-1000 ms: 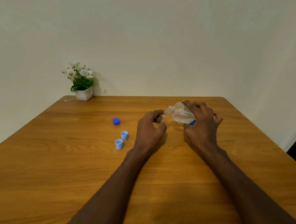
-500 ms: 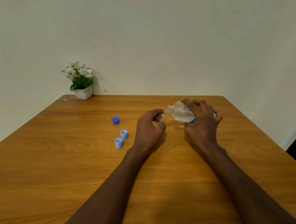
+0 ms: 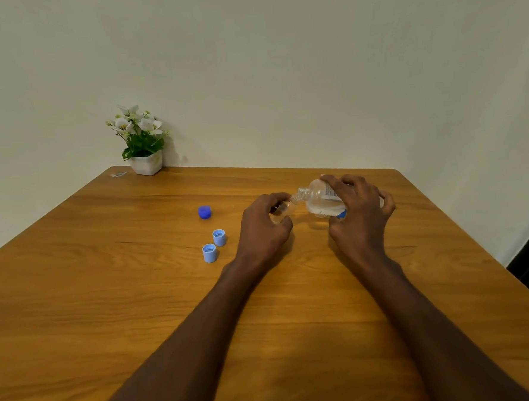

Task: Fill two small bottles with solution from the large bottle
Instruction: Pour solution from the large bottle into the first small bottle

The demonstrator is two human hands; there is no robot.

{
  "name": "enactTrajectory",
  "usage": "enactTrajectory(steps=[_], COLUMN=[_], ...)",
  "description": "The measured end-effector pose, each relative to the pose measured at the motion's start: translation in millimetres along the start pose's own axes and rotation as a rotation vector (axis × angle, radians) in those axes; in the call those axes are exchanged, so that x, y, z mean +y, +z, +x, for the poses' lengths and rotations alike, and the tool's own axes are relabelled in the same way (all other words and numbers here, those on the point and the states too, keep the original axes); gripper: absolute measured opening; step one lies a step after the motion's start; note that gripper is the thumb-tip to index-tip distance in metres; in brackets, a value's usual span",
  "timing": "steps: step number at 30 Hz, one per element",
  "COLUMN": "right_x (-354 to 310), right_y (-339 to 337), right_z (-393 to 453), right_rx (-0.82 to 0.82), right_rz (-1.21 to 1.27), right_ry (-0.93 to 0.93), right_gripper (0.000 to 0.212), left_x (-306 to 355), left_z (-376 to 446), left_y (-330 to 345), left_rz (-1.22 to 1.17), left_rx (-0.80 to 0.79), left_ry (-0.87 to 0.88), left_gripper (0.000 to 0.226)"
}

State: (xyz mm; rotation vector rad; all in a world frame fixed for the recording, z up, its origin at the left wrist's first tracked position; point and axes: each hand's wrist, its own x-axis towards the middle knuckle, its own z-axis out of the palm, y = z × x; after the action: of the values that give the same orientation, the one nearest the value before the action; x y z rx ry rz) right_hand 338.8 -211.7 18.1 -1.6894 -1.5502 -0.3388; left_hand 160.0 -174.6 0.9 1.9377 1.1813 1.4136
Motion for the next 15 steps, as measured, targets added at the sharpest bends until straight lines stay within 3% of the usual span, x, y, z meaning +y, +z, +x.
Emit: enactTrajectory(steps=[15], right_x=[-2.1], right_y=[-4.5], right_z=[-1.4], right_rx=[0.008], right_rz=[-0.019], right_ry=[-0.011], right_gripper=[0.095], left_x=[0.8], left_z=[0.2], left_y=[-0.6], left_rz=[0.011], left_rx=[0.001], left_ry=[0.000], left_gripper=[0.048])
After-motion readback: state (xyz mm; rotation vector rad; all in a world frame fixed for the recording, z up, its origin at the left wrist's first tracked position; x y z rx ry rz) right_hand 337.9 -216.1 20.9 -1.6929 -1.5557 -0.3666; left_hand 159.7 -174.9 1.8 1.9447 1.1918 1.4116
